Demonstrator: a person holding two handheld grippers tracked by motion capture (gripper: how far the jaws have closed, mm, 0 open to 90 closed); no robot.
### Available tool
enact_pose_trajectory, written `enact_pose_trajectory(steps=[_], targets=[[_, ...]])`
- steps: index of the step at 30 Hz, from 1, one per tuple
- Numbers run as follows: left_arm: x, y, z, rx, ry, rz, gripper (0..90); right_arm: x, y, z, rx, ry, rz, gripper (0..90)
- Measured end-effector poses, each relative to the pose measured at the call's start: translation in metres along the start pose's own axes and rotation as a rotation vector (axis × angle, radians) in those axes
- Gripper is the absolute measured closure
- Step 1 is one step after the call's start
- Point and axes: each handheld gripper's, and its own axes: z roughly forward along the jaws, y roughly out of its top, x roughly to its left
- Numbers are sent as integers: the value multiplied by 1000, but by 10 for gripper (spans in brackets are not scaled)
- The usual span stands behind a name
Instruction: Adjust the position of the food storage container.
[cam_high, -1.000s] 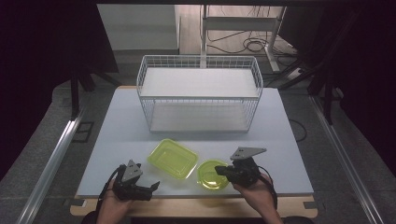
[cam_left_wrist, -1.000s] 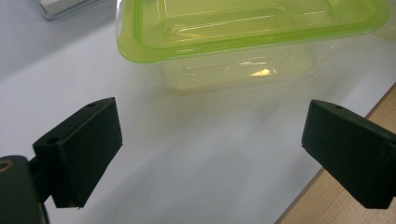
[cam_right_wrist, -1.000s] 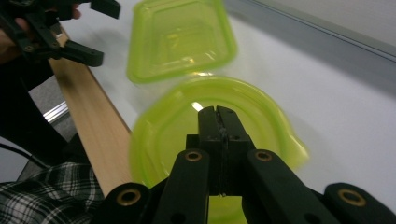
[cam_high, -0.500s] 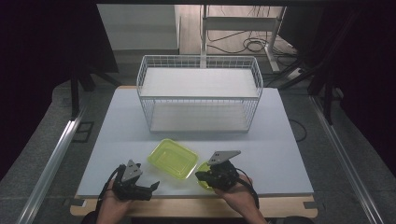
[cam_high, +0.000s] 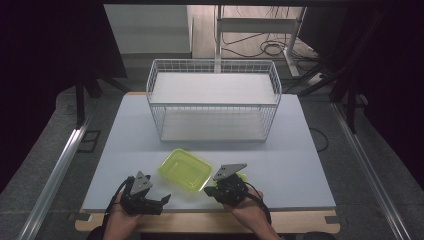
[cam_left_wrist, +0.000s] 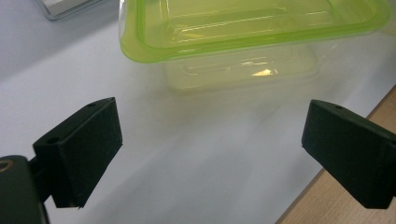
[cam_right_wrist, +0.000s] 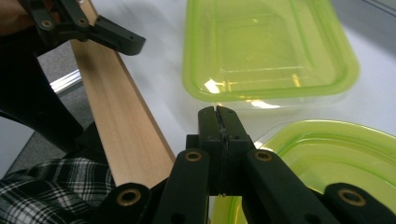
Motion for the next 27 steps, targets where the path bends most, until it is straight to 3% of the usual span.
enact_pose_trajectory(steps=[9, 27], targets=[[0, 0, 0, 5, 0, 2, 50, -14, -12, -14, -9, -26, 42, 891], [-1, 0, 1, 5, -1, -4, 49, -57, -39, -50, -49, -143, 162, 891]])
